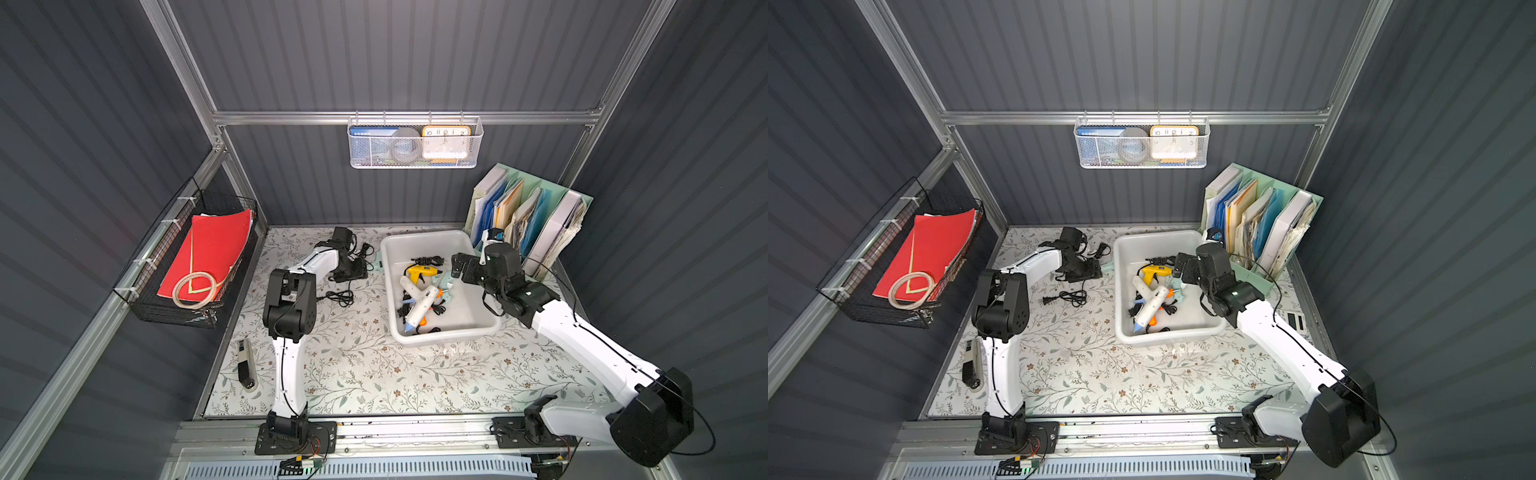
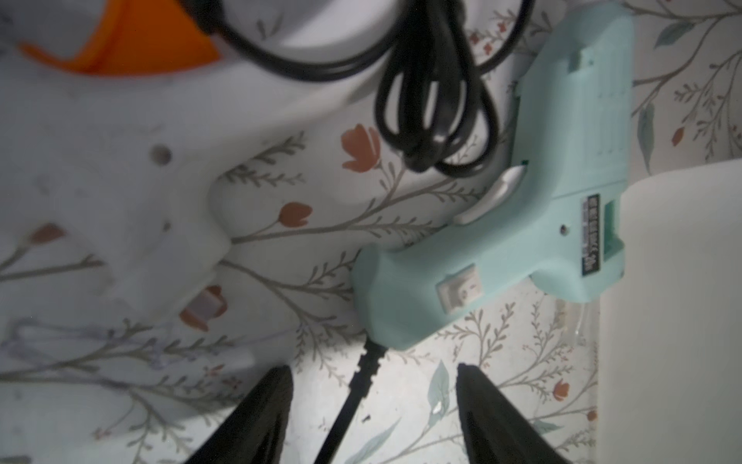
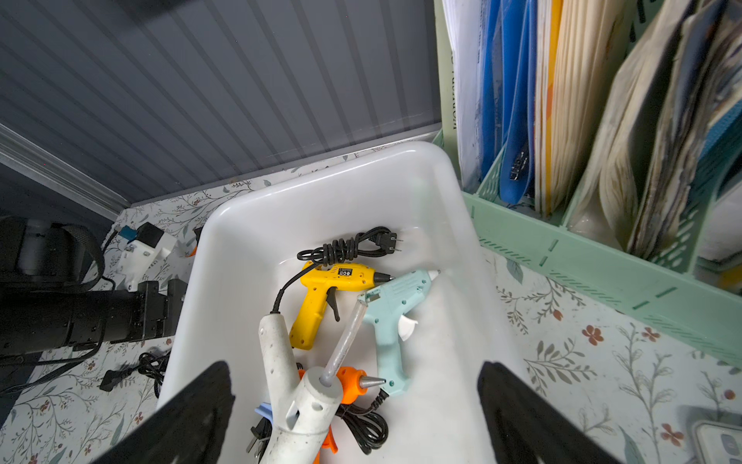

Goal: Put the hot melt glue gun into the storage box
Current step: Pick up the hot melt adhesive gun from the center of the board.

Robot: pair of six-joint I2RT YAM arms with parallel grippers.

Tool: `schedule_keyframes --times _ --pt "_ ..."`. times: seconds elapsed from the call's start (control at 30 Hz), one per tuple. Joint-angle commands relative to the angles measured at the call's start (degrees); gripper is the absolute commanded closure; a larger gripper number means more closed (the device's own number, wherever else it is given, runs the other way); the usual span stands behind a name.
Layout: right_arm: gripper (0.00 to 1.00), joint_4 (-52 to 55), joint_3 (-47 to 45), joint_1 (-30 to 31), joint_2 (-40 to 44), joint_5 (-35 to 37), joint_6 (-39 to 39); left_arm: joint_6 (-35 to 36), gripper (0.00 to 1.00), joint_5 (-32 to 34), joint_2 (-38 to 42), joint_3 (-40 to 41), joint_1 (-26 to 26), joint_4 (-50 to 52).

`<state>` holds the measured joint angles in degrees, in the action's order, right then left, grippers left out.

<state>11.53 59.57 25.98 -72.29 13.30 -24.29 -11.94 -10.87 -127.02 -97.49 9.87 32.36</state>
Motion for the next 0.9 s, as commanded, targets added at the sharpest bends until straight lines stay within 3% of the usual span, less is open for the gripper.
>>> schedule_keyframes --times 0.0,0.37,0.67,0.87 --pt "0.01 -1.0 0.6 -0.2 0.1 0.1 0.6 8.7 0.30 -0.9 -2.3 -3.0 0.1 2.8" --pt "0.01 -1.3 0.1 -0.1 1.1 -0.2 0.1 19.4 0.20 -4.6 -6.1 -11.8 0.1 6.6" --pt "0.01 -1.3 0.2 -0.2 1.2 0.4 0.0 23.3 0.21 -8.1 -10.2 -18.0 0.6 10.5" --pt "0.01 -1.2 0.3 -0.2 0.8 0.5 0.0 24.3 0.24 -8.2 -11.0 -17.8 2.1 11.3"
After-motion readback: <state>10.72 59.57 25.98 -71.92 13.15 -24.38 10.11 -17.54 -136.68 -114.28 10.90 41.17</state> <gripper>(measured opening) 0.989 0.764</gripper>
